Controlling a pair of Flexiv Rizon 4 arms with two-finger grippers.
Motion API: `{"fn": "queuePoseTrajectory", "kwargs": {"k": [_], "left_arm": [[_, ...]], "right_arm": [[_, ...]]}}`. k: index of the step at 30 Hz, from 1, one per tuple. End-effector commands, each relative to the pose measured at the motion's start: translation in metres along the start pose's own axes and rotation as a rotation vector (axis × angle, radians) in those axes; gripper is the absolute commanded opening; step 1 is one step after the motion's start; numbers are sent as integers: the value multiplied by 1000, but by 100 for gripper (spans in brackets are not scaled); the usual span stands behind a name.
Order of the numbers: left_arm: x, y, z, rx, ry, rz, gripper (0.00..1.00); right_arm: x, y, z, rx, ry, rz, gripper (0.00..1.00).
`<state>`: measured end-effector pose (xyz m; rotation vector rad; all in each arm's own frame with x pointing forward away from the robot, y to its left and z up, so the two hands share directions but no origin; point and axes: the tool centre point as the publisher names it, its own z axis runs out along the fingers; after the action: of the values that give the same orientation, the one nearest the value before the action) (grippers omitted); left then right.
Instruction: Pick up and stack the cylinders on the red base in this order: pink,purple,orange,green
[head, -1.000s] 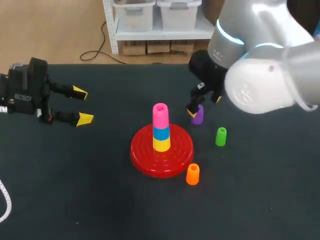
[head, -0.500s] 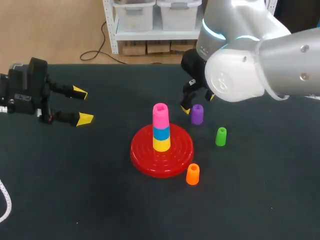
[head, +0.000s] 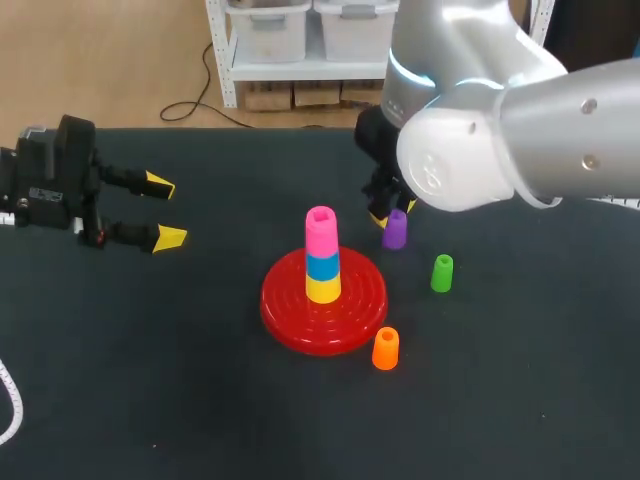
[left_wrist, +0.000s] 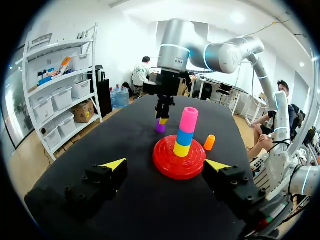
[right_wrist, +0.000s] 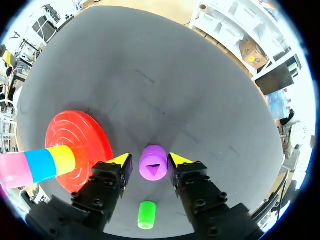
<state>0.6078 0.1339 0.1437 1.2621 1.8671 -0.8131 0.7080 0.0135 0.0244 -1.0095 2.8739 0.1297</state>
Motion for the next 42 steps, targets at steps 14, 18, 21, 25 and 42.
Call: {"fn": "queuePoseTrajectory", "kwargs": {"k": [14, 18, 21, 25, 42], "left_arm": [[1, 0, 0, -1, -5, 2, 100], [1, 0, 0, -1, -5, 2, 100], [1, 0, 0, -1, -5, 2, 100], [1, 0, 0, -1, -5, 2, 100], [1, 0, 0, -1, -5, 2, 100]], "right_arm": [[5, -5, 2, 0, -13, 23, 33], [5, -5, 2, -1, -12, 21, 15], [5, -5, 1, 2, -13, 19, 0], [3, -4, -9, 7, -16, 16, 0], [-18, 24, -118, 20, -95, -55, 0]]}}
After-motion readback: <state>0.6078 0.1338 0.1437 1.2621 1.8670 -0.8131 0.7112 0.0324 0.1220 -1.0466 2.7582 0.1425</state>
